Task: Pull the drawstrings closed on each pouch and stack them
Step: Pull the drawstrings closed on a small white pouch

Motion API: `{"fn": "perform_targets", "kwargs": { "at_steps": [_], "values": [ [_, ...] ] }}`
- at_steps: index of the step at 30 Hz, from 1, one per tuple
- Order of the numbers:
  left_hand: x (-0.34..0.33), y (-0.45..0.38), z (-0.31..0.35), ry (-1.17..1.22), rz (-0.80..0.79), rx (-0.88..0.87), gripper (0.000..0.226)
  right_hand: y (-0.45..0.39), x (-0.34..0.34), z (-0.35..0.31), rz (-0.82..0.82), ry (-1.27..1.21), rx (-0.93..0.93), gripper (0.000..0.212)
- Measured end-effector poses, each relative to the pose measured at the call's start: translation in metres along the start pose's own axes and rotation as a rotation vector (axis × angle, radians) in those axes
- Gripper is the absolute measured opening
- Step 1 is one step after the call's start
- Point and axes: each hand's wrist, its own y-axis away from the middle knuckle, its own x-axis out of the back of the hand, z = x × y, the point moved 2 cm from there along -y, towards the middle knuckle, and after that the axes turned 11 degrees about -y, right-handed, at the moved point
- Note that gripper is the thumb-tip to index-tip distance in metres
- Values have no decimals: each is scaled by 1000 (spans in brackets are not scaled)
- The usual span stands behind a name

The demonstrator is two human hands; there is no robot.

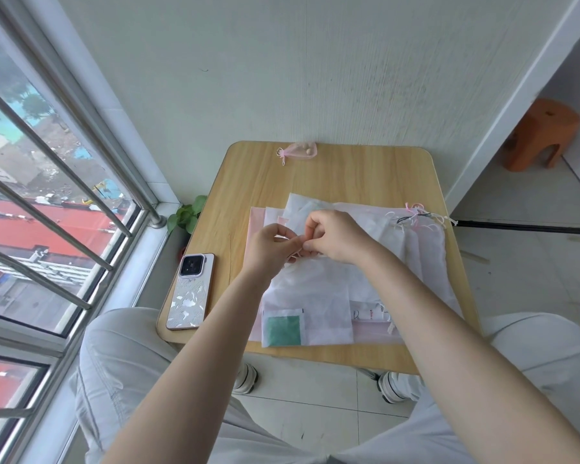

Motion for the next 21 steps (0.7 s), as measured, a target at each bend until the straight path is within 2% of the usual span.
{"fn": "perform_targets", "kwargs": {
  "at_steps": [5,8,13,17,21],
  "values": [
    [1,3,2,-34,-5,13,19,1,-3,6,85,-15,-11,14],
    [2,3,5,-118,-47,-16,5,1,-3,9,121,19,-6,8],
    [2,-3,4,-305,4,-32,15,2,-4,9,119,80,39,3],
    [1,-6,10,-459,88,-77,13,3,-4,8,77,188,92,13],
    [1,-7,15,-504,85,-139,16,1,-6,7,-14,348,111,23]
  ]
}}
